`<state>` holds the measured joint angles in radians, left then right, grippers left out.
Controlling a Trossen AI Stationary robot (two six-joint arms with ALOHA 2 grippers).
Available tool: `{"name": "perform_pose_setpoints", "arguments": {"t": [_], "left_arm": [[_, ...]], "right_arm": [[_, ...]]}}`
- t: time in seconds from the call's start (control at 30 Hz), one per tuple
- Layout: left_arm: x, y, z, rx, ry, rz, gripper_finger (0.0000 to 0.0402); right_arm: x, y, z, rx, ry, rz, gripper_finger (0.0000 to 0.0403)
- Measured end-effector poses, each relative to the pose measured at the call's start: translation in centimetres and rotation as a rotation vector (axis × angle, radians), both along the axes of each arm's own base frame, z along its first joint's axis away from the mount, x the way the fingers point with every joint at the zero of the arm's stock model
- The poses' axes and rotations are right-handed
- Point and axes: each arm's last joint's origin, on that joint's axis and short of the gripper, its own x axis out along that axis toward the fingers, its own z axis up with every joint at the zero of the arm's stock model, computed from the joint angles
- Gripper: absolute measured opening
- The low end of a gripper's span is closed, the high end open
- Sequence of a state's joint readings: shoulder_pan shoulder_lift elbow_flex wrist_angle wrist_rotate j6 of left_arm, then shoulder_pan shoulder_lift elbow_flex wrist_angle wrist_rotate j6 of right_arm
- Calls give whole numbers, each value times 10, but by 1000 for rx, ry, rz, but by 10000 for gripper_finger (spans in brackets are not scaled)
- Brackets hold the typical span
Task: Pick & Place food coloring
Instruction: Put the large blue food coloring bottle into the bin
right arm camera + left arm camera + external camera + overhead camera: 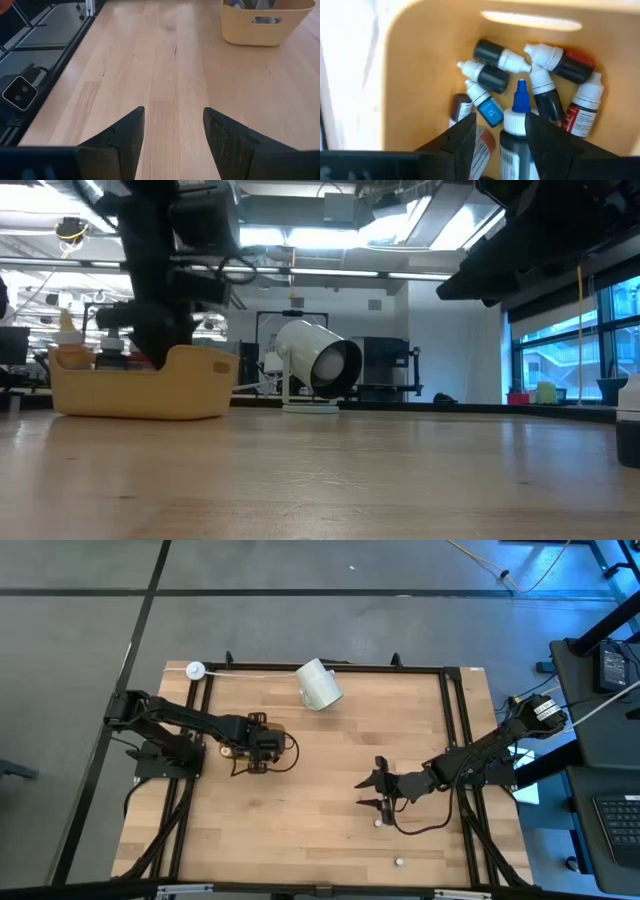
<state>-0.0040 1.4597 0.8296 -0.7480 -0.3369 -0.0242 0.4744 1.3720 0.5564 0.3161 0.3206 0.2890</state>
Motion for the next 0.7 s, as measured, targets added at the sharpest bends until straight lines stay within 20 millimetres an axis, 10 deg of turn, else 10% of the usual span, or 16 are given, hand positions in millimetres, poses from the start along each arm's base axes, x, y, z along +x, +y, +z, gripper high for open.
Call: {"name": "perform_pose_setpoints", "arguments": {"t": [0.7], "left_arm": [[3, 1, 16, -200, -36, -31, 191]], "right_arm": [[0, -3, 0, -19, -18, -92, 204]]}}
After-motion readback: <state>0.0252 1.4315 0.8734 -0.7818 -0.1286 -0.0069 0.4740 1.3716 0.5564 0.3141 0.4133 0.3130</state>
